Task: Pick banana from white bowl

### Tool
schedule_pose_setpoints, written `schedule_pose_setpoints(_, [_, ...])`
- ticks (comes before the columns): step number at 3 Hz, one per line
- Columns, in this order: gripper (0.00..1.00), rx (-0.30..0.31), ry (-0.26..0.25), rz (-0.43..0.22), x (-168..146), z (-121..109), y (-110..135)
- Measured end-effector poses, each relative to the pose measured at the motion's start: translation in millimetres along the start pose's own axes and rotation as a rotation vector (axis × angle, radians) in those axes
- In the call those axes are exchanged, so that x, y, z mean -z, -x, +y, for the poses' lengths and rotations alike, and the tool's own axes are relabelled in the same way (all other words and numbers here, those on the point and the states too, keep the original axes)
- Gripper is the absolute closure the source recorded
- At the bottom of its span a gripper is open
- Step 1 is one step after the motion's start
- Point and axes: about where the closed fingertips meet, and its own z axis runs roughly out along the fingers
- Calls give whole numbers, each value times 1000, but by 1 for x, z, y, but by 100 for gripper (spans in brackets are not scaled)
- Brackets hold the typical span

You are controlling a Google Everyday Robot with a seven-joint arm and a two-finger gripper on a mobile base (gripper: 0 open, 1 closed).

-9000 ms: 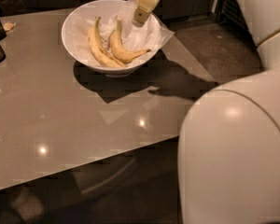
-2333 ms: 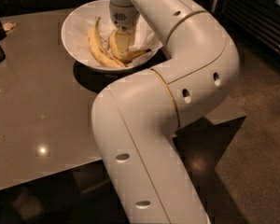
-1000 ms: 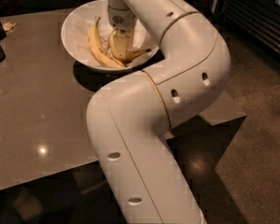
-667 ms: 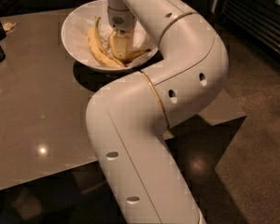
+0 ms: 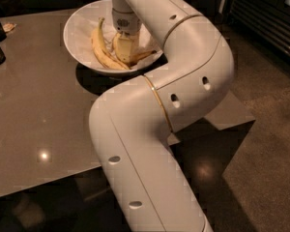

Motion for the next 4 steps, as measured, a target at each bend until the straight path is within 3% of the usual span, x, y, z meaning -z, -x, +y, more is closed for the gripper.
schedule_pose_setpoints(1, [46,-6,-9,-22,2,-3,-3])
schedule_pose_setpoints(3, [93,-6,-9,-22,2,-4,-3])
schedule_pose_setpoints(4, [100,-6,-9,-22,2,-4,-3])
